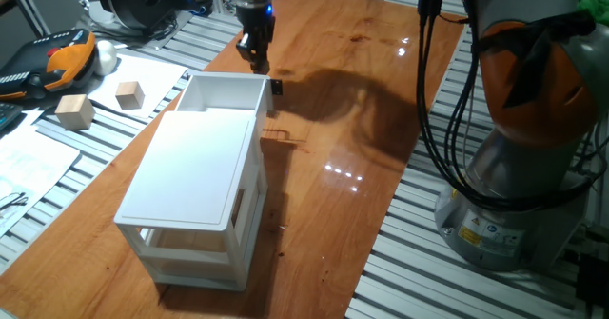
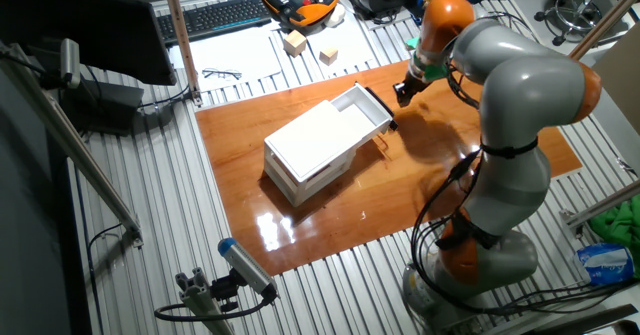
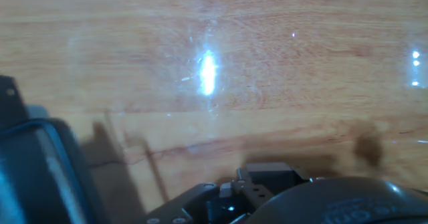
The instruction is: Put things in the drawer
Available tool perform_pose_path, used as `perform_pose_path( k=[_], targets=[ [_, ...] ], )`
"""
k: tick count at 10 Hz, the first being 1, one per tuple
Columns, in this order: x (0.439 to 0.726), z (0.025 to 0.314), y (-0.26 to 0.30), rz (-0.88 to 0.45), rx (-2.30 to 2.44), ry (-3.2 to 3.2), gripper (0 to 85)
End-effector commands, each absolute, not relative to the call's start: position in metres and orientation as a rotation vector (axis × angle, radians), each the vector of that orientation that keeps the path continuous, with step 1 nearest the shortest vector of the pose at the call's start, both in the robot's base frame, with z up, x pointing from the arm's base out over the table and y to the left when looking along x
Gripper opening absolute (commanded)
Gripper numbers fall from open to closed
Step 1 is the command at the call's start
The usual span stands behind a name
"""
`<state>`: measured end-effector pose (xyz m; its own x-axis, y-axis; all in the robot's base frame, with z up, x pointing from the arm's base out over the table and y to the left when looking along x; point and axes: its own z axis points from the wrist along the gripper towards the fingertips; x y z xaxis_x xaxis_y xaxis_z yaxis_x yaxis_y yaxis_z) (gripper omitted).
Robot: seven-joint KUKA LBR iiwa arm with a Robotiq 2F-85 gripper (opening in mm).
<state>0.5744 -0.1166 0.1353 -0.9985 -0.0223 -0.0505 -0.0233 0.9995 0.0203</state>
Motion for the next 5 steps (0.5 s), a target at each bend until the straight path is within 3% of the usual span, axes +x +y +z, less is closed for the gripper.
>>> perform_pose_path(
  k=[1,5],
  targets=[
    [0.572,0.139,-0.117,0.049,-0.033,3.091,0.0],
    [0.563,0.15,-0.117,0.022,-0.057,3.087,0.0]
  ],
)
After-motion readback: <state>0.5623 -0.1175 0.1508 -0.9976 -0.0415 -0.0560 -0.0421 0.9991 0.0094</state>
